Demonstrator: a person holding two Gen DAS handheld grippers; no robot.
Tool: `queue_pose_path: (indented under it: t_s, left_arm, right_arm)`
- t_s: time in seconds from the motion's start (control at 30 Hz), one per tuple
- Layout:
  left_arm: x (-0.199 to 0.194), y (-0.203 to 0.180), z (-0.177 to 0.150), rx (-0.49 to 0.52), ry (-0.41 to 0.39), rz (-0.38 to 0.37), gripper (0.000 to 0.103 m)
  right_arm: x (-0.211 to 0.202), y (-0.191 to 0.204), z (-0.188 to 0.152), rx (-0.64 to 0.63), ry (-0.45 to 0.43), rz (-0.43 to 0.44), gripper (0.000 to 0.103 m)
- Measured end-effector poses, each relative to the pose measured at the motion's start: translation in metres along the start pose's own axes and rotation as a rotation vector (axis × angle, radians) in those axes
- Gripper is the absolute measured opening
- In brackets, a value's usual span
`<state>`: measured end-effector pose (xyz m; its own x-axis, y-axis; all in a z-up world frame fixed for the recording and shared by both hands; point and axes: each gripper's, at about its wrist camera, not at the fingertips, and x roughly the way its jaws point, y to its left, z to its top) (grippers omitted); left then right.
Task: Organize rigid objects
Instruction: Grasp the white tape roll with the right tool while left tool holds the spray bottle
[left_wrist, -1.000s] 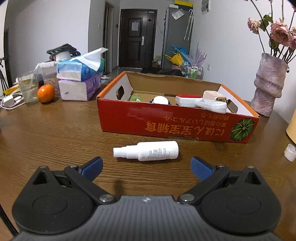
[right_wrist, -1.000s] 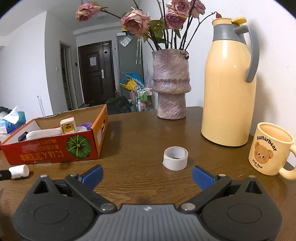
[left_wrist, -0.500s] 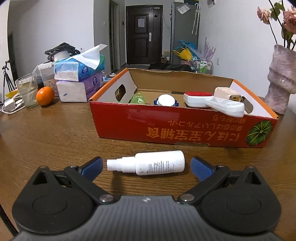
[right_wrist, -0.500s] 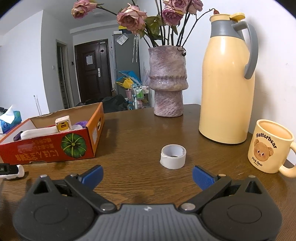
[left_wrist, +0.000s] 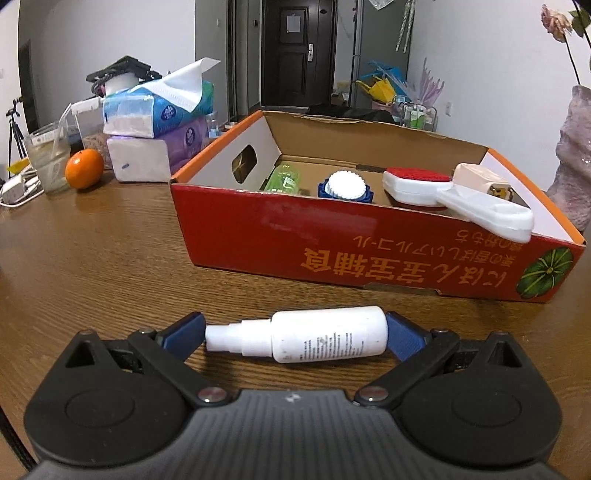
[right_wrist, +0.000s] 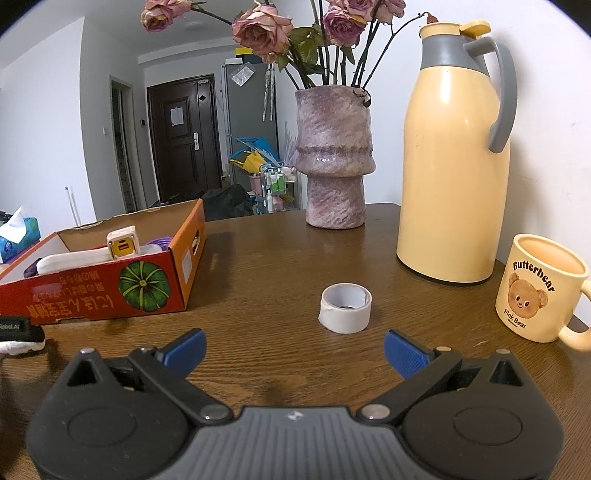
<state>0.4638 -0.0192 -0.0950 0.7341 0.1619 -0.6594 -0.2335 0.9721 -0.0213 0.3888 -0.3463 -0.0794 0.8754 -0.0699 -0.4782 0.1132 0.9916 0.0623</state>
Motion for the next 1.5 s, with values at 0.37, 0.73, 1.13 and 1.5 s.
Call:
queue_pose_path:
  t_s: [0.37, 0.73, 1.13, 1.5]
  left_arm:
    - [0.005, 0.003, 0.001, -0.011, 0.025, -0.033, 0.1]
    - [-0.01, 0.005, 0.0, -0.02, -0.023, -0.068, 0.1]
    - [-0.058, -0.008, -0.009, 0.061, -0.162, -0.133, 0.1]
    - [-0.068, -0.018, -0.017, 0.104, -0.175, -0.17, 0.1]
  right_arm:
    - [0.0, 0.0, 0.0, -0.001, -0.001, 0.0, 0.103]
    - [0.0, 0.0, 0.0, 0.004, -0.002, 0.001, 0.103]
    - [0.014, -0.027, 0.009, 0.074, 0.001, -0.042, 0.103]
    - [0.047, -0.038, 0.015, 0.049, 0.023, -0.094, 0.102]
